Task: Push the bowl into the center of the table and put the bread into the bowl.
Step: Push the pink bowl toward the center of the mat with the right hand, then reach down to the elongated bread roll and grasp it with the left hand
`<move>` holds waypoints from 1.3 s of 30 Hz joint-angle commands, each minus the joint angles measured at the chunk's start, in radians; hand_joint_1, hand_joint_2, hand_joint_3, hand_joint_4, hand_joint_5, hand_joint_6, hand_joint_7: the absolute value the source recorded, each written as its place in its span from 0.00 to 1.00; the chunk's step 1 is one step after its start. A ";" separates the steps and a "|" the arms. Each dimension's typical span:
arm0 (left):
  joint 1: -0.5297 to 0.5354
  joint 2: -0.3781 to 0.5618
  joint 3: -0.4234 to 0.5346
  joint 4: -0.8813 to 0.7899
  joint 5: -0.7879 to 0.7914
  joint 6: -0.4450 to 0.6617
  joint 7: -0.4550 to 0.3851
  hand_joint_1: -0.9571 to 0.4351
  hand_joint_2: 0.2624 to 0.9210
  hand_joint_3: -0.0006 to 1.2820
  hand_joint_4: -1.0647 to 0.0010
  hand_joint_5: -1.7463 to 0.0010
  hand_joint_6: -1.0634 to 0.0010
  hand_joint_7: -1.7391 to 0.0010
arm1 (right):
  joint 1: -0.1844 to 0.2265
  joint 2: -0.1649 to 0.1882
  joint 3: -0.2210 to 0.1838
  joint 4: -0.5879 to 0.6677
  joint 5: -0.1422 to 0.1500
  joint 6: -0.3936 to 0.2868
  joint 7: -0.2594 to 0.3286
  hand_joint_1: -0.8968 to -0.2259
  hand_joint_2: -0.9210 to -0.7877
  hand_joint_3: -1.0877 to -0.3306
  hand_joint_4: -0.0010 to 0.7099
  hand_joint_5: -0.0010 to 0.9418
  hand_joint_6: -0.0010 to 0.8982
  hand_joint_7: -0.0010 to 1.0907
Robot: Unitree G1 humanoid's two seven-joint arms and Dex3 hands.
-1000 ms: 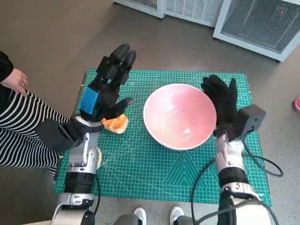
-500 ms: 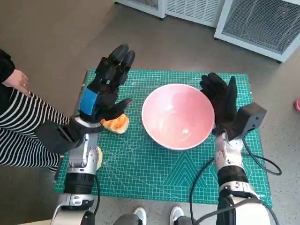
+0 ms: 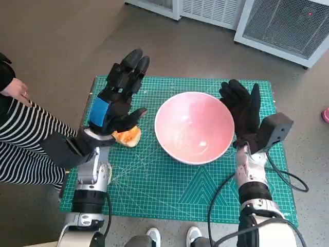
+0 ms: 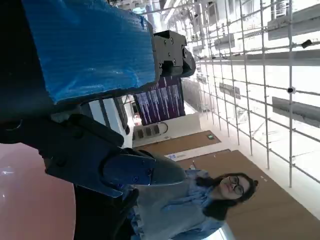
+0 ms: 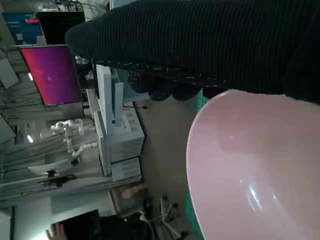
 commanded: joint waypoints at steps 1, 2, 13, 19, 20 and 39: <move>0.013 0.014 0.004 -0.028 -0.003 0.005 -0.003 0.26 1.00 0.21 0.91 1.00 1.00 0.77 | 0.046 -0.032 0.013 -0.076 -0.016 -0.026 -0.008 0.42 0.00 0.42 0.17 0.00 0.08 0.28; 0.014 0.016 0.005 -0.033 -0.004 0.008 -0.003 0.26 1.00 0.21 0.91 1.00 1.00 0.77 | 0.053 -0.034 0.015 -0.094 -0.015 -0.030 -0.007 0.40 0.00 0.43 0.17 0.00 0.08 0.28; 0.007 0.048 0.016 -0.065 -0.025 0.039 -0.020 0.26 1.00 0.20 0.91 1.00 1.00 0.77 | 0.197 -0.029 0.058 -0.519 0.027 -0.063 0.042 0.28 0.00 0.50 0.17 0.00 0.09 0.31; -0.017 0.064 0.021 -0.057 -0.024 0.046 -0.030 0.26 1.00 0.20 0.91 1.00 1.00 0.77 | 0.263 -0.029 0.096 -0.739 0.038 -0.054 0.063 0.29 0.00 0.52 0.19 0.01 0.10 0.32; -0.019 0.066 0.022 -0.056 -0.024 0.046 -0.031 0.26 1.00 0.20 0.91 1.00 1.00 0.76 | 0.269 -0.029 0.101 -0.760 0.039 -0.050 0.064 0.29 0.00 0.52 0.19 0.01 0.10 0.32; -0.089 0.141 0.032 -0.028 -0.012 0.023 -0.090 0.24 1.00 0.17 0.90 1.00 1.00 0.73 | 0.346 -0.042 0.196 -1.040 0.030 0.069 0.071 0.27 0.00 0.54 0.21 0.01 0.08 0.41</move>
